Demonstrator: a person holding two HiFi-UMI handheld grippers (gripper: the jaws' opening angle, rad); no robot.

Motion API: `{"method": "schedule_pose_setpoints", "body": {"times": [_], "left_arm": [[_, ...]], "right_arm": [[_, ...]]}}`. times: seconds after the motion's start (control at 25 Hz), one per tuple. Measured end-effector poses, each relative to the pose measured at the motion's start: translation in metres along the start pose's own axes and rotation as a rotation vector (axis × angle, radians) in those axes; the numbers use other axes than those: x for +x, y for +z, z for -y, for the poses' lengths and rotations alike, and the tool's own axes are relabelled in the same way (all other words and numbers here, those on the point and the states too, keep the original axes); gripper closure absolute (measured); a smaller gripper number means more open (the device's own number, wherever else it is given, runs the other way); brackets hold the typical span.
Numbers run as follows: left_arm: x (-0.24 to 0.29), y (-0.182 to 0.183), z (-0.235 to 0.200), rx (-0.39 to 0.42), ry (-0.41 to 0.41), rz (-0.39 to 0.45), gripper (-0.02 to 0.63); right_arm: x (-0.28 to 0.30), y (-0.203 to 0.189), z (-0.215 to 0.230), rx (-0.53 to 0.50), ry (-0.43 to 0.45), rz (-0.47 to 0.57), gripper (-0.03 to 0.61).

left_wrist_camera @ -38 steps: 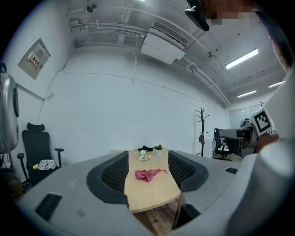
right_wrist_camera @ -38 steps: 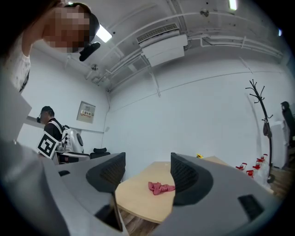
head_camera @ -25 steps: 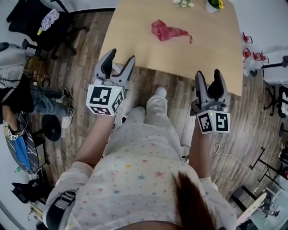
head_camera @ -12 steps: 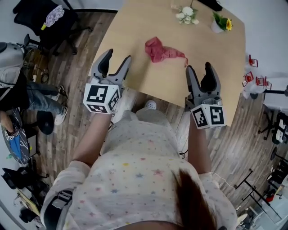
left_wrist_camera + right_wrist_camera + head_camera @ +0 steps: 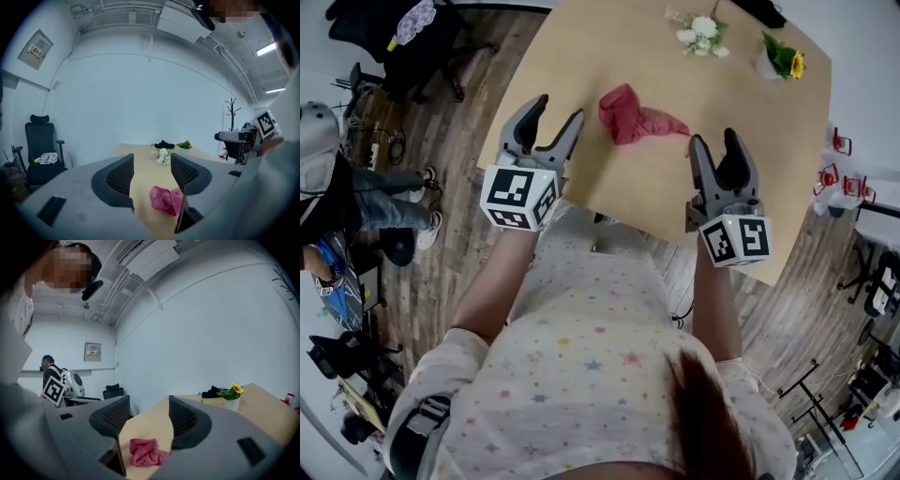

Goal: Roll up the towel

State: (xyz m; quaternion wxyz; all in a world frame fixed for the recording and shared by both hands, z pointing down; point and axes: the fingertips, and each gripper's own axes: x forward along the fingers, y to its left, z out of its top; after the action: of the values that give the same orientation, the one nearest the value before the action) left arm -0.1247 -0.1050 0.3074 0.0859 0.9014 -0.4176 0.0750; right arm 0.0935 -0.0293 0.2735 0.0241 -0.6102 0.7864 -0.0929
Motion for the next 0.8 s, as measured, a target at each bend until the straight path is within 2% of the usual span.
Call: {"method": "schedule_pose_setpoints", "body": {"times": [0.2,0.4,0.64,0.8], "left_arm": [[0.032,-0.003,-0.016,-0.021,-0.031,-0.008,0.368],[0.067,-0.001,-0.030,-0.017,-0.102,-0.017,0.370],[0.104,-0.009,-0.040,-0.009,-0.196,-0.048,0.370],[0.119,-0.019,-0.041,-0.015,-0.215,-0.074,0.370]], "right_arm": [[0.025,-0.001,0.011,0.001,-0.052,-0.007,0.327],[0.054,-0.002,0.020,-0.002,-0.116,-0.016,0.339],[0.080,-0.018,0.030,0.026,-0.176,-0.044,0.359],[0.089,-0.028,0.034,0.042,-0.192,-0.058,0.368]]}}
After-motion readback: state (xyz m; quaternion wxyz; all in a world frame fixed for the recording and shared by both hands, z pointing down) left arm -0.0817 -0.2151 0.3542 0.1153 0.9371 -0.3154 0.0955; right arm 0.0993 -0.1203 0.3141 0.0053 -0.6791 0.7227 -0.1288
